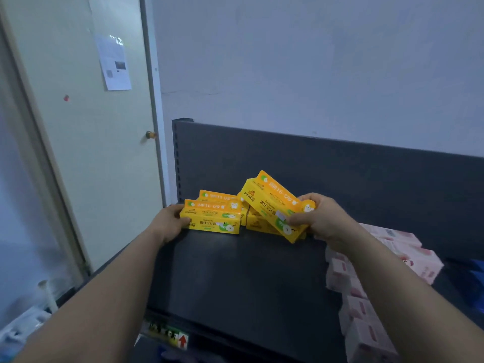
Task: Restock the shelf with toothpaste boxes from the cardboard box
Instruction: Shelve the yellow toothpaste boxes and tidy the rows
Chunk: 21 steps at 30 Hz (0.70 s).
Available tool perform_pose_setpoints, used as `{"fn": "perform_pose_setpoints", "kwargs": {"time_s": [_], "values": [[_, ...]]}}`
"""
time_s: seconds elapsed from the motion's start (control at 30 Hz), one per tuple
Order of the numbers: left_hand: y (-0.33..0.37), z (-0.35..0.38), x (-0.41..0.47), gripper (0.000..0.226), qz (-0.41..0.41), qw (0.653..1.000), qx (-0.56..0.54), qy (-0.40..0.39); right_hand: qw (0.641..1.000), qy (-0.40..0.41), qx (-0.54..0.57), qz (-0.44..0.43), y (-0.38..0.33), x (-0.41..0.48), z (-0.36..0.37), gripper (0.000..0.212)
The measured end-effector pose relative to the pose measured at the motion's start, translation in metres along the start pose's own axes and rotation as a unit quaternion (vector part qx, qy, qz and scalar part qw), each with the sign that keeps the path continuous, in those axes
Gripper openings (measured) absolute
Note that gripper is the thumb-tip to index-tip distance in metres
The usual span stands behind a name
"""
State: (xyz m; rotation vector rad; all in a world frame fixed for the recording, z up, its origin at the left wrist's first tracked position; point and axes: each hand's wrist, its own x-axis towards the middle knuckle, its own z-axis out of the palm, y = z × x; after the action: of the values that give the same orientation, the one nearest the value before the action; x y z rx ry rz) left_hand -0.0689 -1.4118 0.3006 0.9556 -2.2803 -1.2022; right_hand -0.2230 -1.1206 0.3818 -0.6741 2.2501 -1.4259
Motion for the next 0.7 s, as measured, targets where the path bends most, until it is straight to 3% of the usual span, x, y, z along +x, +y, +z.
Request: {"fn": "perform_pose_setpoints", "kwargs": {"time_s": [0.23, 0.33, 0.47, 0.7], "values": [[0.005, 0.003, 0.001, 0.038, 0.034, 0.999, 0.013, 0.007, 0.996, -0.046, -0.074, -0.024, -0.007, 0.005, 0.028, 0.048], [0.011, 0.001, -0.006, 0.044, 0.03, 0.999, -0.03, 0.03, 0.989, -0.054, -0.133, -0.039, -0.008, 0.01, 0.048, 0.056], [0.011, -0.007, -0.011, 0.045, 0.007, 0.993, -0.088, 0.079, 0.991, -0.054, -0.12, -0.036, -0.003, 0.016, 0.08, 0.059], [-0.002, -0.022, -0.022, 0.03, -0.027, 0.979, -0.165, 0.119, 0.989, -0.031, -0.129, -0.067, 0.001, 0.025, 0.116, 0.058]]}}
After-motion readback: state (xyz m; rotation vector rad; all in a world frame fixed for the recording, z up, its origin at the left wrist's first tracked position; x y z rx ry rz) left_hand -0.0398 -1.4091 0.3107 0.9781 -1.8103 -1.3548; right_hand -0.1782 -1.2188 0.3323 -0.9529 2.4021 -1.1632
